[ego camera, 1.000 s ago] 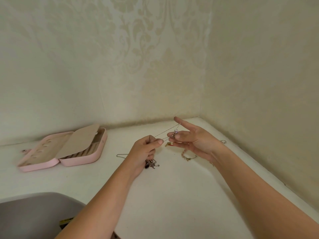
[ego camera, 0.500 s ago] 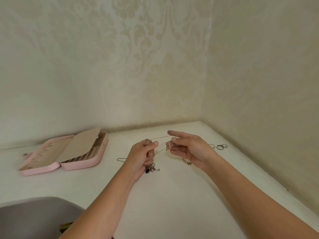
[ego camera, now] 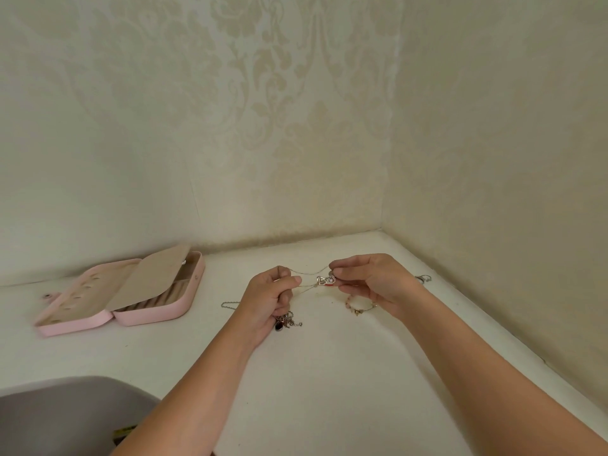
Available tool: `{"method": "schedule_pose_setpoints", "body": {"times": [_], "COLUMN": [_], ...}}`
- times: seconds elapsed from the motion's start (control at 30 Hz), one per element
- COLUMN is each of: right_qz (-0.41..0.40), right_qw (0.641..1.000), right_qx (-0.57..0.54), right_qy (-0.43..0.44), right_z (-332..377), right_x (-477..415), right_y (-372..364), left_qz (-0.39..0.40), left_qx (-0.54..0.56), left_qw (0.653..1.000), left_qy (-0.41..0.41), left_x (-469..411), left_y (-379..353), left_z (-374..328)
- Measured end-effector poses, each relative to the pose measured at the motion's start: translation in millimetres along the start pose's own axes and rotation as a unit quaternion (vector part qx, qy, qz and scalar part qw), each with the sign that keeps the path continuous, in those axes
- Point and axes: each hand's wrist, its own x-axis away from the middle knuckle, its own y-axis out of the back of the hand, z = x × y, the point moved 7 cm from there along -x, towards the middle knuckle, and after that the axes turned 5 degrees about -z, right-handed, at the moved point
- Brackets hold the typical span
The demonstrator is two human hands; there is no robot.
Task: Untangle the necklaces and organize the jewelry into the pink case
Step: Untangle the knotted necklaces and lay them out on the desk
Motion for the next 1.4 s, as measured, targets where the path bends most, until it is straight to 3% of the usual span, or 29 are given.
{"method": "schedule_pose_setpoints", "body": {"times": [0.33,0.5,0.67,0.8,0.93,1.03,1.2,1.3,1.4], "right_qz": [0.058,0.085,0.141,0.168,0.073,0.045,0.122,0.123,0.115], "right_qw": [0.980,0.983,0.970,0.979,0.992,0.977,0.908,0.887,0.849], "right_qx": [-0.182,-0.157,-0.194,-0.111,0.088,0.197,0.389,0.435,0.513], "right_qy": [-0.052,-0.034,-0.043,-0.036,0.046,0.074,0.092,0.097,0.048], "right_z": [-0.2,0.7,11.8,10.2,14.0,19.8,29.8,32.5,27.0], "right_x": [3.5,4.6,17.0,23.2,16.4,16.9,36.0,39.3,41.2], "right_y": [-11.1,-19.2,-30.5,-35.7,-22.4,-15.1,-22.0,-20.7,-10.7], "left_qz": [-0.005,-0.016,-0.011,0.001,0.011,0.023,-0.013,-0.076,-0.095], "left_qx": [0.013,-0.005,-0.100,-0.146,-0.149,-0.159,-0.164,-0.247,-0.426], "left_qw": [1.000,1.000,0.994,0.988,0.987,0.985,0.981,0.950,0.883], "left_qy": [0.010,0.005,-0.030,-0.050,-0.051,-0.057,-0.107,-0.173,-0.171], "left_x": [-0.1,-0.5,2.5,5.2,7.4,12.3,18.2,15.7,13.3], "left_y": [1.0,1.1,-3.2,-7.2,-8.6,-12.6,-7.6,10.3,25.7], "left_z": [1.2,1.4,-0.3,-1.5,-3.4,-6.8,-15.7,-19.6,-13.1]}}
